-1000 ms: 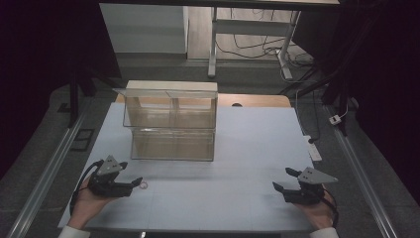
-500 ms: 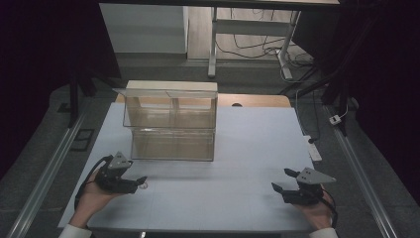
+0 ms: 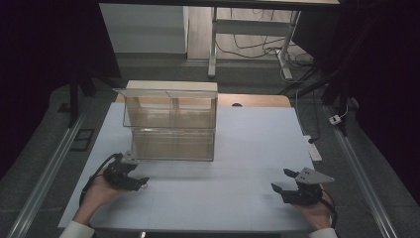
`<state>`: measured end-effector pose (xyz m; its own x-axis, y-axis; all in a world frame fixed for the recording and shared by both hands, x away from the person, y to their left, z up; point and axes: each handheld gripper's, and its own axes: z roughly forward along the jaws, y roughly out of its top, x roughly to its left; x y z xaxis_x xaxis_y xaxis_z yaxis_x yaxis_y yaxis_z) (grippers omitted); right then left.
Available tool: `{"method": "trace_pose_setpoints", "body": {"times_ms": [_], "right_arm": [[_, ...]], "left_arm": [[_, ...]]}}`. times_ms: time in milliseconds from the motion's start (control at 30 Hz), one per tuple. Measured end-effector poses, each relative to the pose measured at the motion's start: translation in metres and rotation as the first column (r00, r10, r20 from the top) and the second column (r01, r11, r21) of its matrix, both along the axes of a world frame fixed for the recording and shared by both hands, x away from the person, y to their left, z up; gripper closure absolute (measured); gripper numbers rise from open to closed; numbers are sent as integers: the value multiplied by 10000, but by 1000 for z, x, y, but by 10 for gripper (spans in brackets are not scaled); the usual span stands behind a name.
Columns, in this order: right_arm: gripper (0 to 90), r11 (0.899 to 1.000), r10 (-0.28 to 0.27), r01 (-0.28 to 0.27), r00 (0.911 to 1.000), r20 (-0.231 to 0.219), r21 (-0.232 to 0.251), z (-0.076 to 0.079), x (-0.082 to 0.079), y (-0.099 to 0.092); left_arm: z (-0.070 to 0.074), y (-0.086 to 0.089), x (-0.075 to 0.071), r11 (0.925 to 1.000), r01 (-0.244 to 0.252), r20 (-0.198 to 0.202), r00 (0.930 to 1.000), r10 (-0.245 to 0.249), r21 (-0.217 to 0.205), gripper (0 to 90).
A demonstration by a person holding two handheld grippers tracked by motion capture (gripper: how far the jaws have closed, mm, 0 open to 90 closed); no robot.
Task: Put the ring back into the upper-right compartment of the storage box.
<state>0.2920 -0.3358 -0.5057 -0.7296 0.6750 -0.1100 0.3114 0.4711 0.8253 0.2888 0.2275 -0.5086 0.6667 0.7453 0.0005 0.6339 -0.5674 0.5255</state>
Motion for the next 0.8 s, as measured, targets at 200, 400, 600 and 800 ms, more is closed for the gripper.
{"method": "trace_pose_setpoints", "body": {"times_ms": [200,400,600,800], "right_arm": [[267,9999,4,-4,10000,1,-113,-1,0,0],[267,9999,-6,5,10000,-41,-153,-1,0,1],[268,10000,1,-1,10000,-36,-81,-1,0,1],[268,10000,29,-29,10000,-24,-60,-1,0,2]], "left_arm": [[-6,0,2,9997,187,-426,9989,-180,149,405],[-11,1,5,9994,296,-760,9967,-280,198,482],[-12,1,5,9991,363,-823,9960,-344,208,545],[-13,0,5,9984,535,-1008,9936,-514,182,604]]}}
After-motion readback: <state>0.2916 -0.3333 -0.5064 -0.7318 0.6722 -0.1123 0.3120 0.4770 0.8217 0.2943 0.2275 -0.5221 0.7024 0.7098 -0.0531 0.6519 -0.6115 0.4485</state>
